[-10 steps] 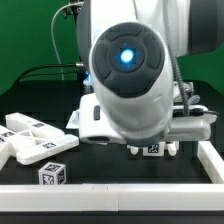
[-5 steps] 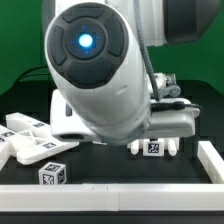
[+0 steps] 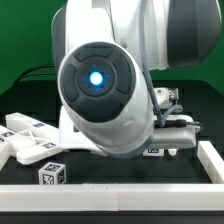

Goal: Assemble chair

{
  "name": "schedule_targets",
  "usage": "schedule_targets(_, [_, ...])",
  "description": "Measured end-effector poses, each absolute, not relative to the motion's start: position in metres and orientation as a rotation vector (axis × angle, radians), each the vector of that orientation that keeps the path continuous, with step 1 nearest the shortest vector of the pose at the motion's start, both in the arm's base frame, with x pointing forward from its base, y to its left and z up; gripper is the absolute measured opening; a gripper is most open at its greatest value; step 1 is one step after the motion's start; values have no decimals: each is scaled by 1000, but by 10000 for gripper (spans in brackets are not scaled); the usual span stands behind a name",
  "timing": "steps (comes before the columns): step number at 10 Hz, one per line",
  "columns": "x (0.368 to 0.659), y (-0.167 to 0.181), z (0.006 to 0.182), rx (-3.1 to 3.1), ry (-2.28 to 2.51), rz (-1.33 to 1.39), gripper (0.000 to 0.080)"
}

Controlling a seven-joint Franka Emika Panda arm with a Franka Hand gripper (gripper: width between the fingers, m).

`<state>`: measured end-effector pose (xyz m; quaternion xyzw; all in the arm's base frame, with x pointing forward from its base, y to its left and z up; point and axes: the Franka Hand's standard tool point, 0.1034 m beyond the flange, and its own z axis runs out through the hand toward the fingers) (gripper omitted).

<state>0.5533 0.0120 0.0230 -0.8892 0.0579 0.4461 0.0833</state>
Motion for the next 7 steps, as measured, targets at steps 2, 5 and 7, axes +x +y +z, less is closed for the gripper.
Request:
schedule_targets(2, [545, 15, 16, -2639, 167, 1367, 649])
schedule_targets(5, [544, 16, 18, -2634, 155, 1371, 649])
schedule_targets(7, [542, 16, 14, -2636, 156, 1374, 649])
